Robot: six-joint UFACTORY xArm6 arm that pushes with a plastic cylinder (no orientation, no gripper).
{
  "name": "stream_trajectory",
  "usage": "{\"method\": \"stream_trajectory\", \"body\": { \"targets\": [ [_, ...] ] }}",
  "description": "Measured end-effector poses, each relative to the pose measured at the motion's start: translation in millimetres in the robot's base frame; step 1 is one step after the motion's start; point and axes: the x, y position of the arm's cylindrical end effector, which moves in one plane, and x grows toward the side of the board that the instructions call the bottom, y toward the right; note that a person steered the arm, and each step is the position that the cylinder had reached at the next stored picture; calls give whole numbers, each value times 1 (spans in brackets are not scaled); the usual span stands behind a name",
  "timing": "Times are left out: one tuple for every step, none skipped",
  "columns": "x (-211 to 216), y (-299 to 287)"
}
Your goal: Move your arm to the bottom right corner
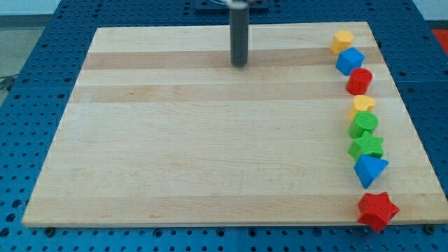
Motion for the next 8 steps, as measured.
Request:
{"method": "stream_trajectory", "body": {
  "targets": [
    [-68,38],
    [-69,43],
    [-69,43],
    [-67,59],
    [-61,95],
    [-54,181],
    [-55,183],
    [-66,229]
  ]
}}
